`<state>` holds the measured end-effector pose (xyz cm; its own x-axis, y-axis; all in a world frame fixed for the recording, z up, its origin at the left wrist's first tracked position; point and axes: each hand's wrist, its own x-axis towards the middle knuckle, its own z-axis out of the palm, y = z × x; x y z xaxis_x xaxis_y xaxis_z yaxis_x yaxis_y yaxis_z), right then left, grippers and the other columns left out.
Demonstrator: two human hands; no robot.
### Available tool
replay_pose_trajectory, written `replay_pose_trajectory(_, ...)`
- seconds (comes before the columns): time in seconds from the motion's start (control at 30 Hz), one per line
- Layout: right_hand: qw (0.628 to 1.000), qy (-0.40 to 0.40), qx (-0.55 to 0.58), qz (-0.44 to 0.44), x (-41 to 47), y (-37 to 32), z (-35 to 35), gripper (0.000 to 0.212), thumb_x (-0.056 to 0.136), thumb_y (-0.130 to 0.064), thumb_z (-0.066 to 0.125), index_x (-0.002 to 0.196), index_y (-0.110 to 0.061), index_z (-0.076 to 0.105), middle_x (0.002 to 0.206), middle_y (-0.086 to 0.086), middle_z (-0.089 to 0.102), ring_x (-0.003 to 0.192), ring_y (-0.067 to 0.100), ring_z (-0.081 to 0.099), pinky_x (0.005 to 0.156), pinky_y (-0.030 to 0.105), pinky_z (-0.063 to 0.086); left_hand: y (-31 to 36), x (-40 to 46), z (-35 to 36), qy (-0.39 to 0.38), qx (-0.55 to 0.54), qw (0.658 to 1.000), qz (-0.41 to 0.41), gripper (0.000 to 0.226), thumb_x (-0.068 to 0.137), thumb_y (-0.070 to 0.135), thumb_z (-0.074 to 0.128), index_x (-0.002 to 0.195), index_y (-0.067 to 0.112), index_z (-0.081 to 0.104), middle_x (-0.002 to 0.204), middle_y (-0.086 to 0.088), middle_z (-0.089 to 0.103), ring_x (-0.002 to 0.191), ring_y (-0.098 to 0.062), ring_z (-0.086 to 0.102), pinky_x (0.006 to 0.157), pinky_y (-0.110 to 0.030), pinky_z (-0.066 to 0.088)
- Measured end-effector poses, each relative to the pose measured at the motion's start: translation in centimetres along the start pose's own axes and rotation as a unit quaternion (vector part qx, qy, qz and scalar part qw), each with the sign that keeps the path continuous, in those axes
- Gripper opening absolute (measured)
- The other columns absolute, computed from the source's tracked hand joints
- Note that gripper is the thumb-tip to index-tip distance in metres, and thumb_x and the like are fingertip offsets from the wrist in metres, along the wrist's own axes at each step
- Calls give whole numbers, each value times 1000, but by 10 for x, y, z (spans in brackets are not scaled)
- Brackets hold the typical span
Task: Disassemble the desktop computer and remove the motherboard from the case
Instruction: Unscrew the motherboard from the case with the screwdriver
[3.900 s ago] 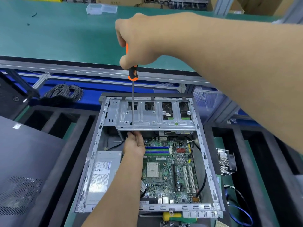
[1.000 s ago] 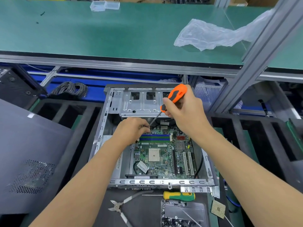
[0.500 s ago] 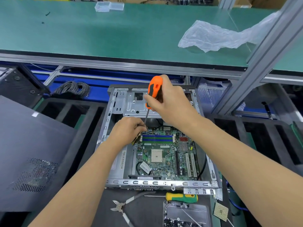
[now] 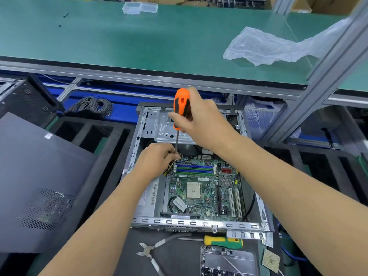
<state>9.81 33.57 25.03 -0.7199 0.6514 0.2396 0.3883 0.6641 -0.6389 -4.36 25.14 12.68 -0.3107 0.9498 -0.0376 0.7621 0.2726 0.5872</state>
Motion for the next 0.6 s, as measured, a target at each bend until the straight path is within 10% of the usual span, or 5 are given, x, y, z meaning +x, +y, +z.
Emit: replay_pose_trajectory(0.6,1000,-5,-25,-12,4,1,2,37,91,-47,62,101,-25,34,70,-2,52,56,13,48,51,29,42,-3,1,3,11,-3,1000,-12,9,88,29,69,84,22,72,69,15,63,73,-13,60,69,-33,51)
